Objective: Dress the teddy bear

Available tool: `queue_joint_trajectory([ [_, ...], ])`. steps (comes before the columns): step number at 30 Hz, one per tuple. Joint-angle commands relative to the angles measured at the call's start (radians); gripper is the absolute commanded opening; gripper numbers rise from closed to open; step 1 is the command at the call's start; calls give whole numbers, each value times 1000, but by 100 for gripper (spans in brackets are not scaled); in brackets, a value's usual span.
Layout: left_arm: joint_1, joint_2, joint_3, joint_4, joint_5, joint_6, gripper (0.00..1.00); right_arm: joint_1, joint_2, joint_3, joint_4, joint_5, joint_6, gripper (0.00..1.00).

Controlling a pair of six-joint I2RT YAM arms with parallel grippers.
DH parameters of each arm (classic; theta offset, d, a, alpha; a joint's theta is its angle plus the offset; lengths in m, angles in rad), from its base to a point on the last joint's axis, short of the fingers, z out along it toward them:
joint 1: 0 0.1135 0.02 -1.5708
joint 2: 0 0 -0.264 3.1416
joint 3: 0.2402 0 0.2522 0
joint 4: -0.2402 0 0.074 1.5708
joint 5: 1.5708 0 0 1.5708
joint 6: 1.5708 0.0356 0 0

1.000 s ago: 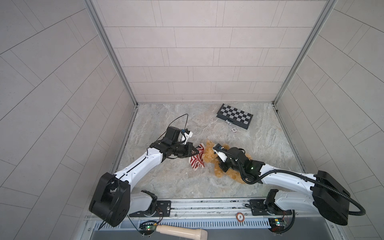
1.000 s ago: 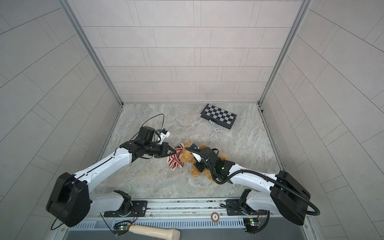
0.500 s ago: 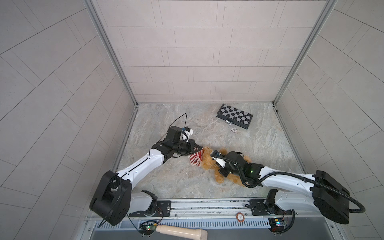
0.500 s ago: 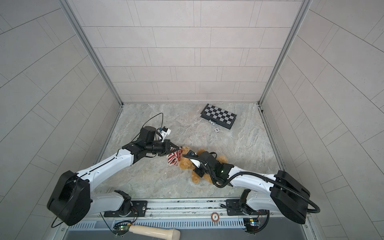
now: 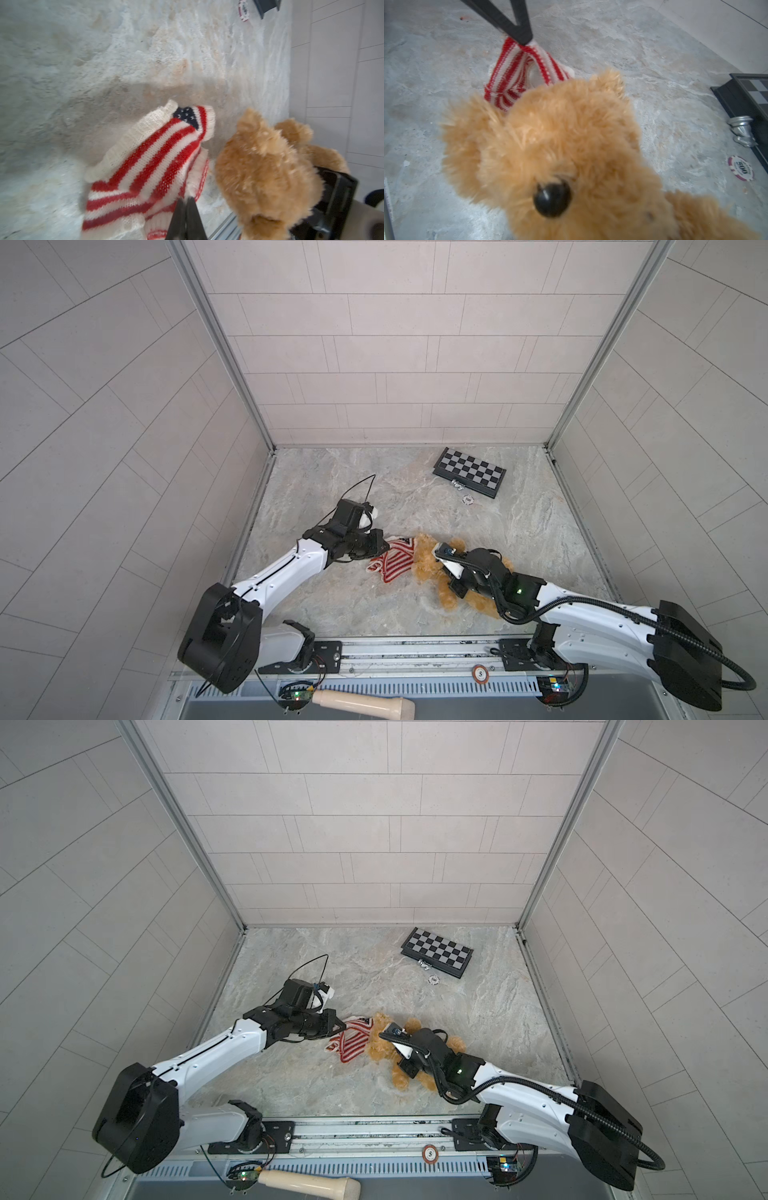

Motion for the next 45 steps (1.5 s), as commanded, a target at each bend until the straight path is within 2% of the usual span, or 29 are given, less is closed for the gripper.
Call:
queue_joint_trajectory([
  [1,-17,-8,-1,-90,-113,105,2,-45,-25,33,-30,11,40,0],
  [5,-92,33,37,-130,-168,168,19,-114,-32,17,-9,-89,83,0],
  [9,-139,48,84,-170,-207,236,55,-118,-27,38,-83,-111,82,0],
  [10,-150,50,103,-196,-229,263,62,-118,-36,42,-96,-113,90,0],
  [13,-184,52,151,-253,-281,333,66,-115,-63,54,-140,-134,126,0],
  [18,-222,107,195,-255,-305,366,61,-100,-88,53,-203,-182,191,0],
  [22,-222,199,252,-267,-304,387,62,-77,-101,34,-200,-189,210,0],
  [25,-222,240,275,-289,-308,403,56,-63,-92,48,-193,-194,213,0],
  [30,-222,299,289,-286,-269,406,32,-25,-43,76,-167,-189,230,0],
  [35,-219,283,287,-270,-262,393,0,21,-15,101,-146,-171,241,0],
  [40,-191,254,265,-204,-165,333,0,65,54,144,-198,-107,175,0],
  [43,-142,246,220,-138,-93,275,0,66,54,143,-248,-86,136,0],
  [44,-116,242,197,-111,-67,255,0,65,50,139,-261,-94,129,5],
  [45,-94,239,177,-92,-56,241,0,66,46,137,-270,-106,126,16],
])
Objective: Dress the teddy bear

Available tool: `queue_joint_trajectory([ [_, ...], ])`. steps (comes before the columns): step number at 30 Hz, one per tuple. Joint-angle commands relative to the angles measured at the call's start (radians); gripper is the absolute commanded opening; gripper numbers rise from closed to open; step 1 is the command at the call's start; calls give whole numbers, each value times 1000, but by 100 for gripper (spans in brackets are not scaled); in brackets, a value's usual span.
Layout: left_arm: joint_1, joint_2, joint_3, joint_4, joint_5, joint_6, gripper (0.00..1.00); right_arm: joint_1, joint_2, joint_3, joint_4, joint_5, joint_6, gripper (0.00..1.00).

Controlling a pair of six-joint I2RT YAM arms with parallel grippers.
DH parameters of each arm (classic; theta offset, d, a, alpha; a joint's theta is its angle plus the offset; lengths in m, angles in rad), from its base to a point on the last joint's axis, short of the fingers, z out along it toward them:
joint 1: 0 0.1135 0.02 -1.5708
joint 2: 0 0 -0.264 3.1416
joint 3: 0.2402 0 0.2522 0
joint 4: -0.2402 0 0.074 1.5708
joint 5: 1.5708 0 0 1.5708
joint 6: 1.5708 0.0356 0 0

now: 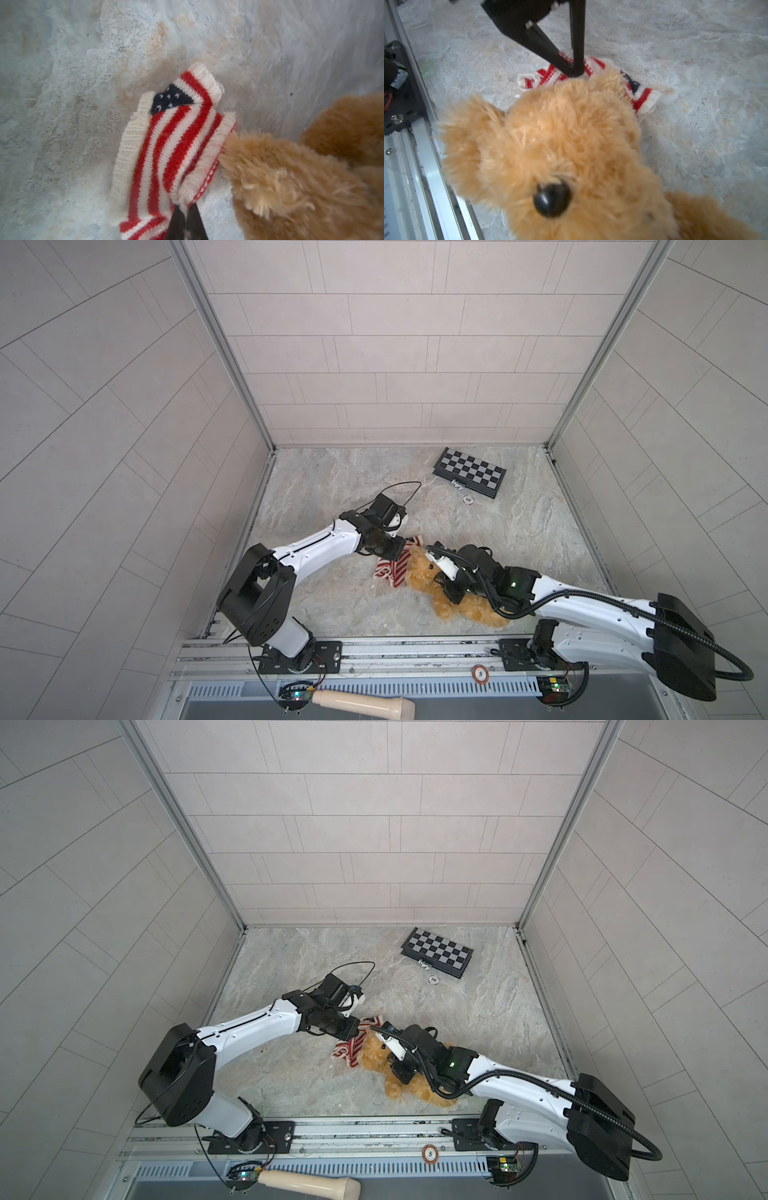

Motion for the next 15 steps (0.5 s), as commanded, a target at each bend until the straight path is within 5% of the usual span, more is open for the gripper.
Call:
queue_joint_trajectory([
  [1,67,-22,-64,73,76,-67,0,4,-19,6,-51,5,-46,27],
  [6,70,-18,-109,131,114,-66,0,3,10,24,-57,-54,-31,73],
  [12,74,-27,-130,139,137,-83,0,-28,9,165,-93,-36,14,99],
  [15,81,-23,-151,190,178,-118,0,-35,42,236,-117,-54,7,99],
])
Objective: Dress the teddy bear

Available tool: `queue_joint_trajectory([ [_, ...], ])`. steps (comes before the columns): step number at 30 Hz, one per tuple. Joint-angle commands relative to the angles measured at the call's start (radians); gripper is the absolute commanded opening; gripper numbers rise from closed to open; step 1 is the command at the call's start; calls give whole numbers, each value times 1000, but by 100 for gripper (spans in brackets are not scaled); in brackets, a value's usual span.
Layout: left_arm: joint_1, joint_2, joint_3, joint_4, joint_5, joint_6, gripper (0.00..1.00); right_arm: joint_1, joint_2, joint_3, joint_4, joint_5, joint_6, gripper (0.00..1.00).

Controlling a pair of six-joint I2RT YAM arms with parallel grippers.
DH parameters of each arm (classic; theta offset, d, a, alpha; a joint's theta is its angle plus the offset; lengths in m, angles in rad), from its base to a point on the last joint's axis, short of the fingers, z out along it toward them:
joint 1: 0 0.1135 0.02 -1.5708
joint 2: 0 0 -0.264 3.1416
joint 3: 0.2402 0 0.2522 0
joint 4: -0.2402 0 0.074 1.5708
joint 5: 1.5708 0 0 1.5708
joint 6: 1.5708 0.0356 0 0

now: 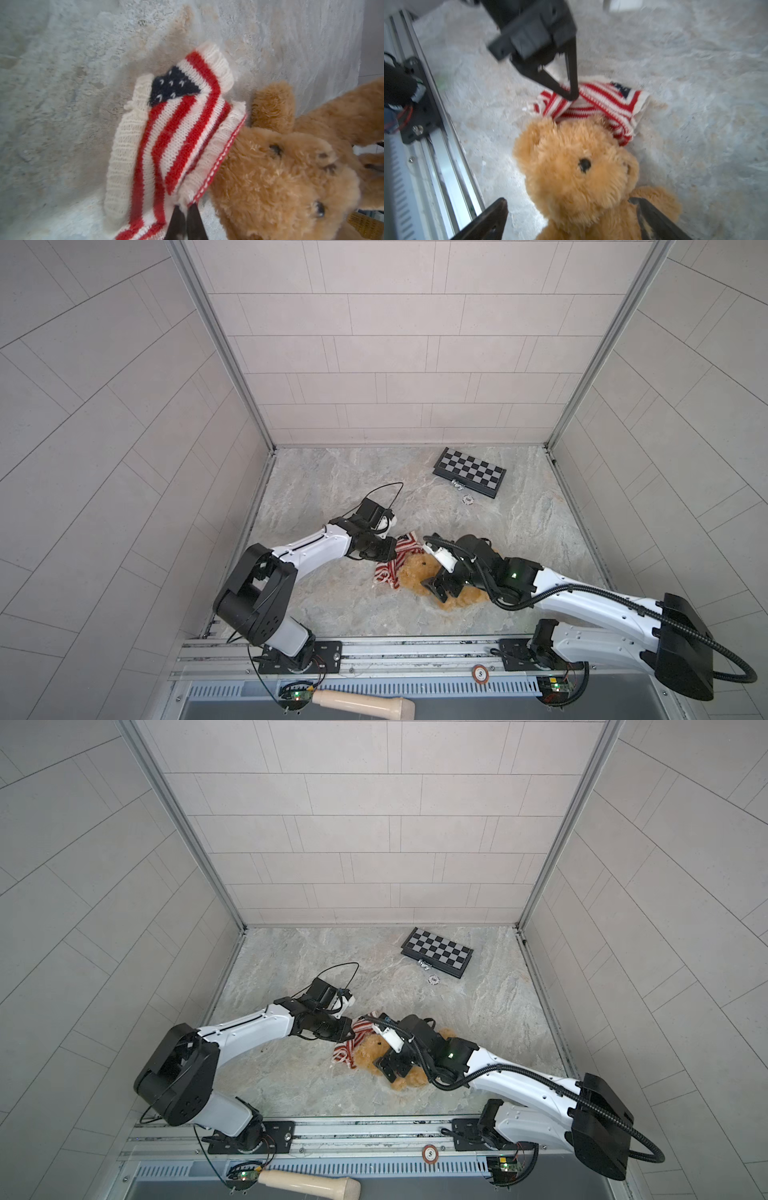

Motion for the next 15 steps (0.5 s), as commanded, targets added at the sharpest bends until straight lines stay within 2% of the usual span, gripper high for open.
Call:
queue_joint_trajectory([
  [1,8,-8,-24,62,62,-43,0,-14,38,89,-31,-24,-3,99],
  [5,27,9,-40,104,98,-78,0,-64,165,194,-101,-82,-34,99],
  [8,66,6,-56,135,128,-100,0,-110,240,226,-105,-120,-50,99],
  [15,82,15,-73,148,142,-111,0,-176,378,267,-149,-286,-92,99],
])
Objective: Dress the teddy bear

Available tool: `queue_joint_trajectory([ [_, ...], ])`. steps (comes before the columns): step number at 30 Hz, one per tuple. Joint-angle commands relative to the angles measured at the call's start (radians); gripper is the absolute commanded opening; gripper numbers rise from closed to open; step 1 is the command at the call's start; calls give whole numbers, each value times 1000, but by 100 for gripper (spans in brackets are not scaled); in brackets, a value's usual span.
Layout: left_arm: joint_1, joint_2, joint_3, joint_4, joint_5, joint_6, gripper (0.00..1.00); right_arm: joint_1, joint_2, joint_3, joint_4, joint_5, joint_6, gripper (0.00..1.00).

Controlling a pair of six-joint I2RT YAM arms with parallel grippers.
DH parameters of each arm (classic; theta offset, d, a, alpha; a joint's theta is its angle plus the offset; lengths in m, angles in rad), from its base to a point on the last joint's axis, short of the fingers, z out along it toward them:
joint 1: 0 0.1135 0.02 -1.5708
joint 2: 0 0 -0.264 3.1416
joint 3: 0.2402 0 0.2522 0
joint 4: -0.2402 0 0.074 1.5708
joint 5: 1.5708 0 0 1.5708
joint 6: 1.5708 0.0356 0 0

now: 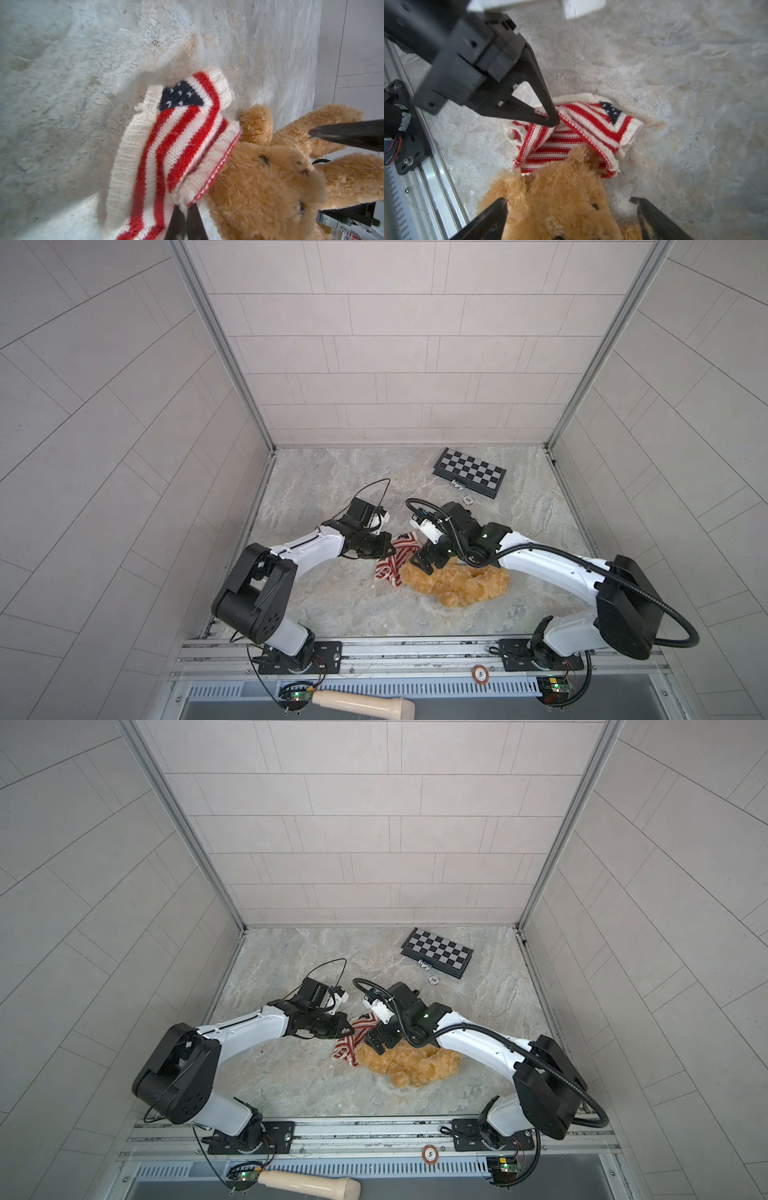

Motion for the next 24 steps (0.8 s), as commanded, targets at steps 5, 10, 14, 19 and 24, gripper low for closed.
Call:
queue_joint_trajectory([
  [5,30,27,-27,46,47,-33,0,0,79,-7,9,-208,-50,99],
  [10,35,38,-35,58,47,-45,0,7,92,-36,2,-199,-68,99],
  [14,47,56,-46,89,67,-69,0,52,76,-82,20,-182,-92,99],
  [19,48,68,-36,86,77,-64,0,117,47,-111,44,-100,-144,99],
  [24,48,66,-43,82,82,-63,0,137,57,-114,39,-25,-150,100],
])
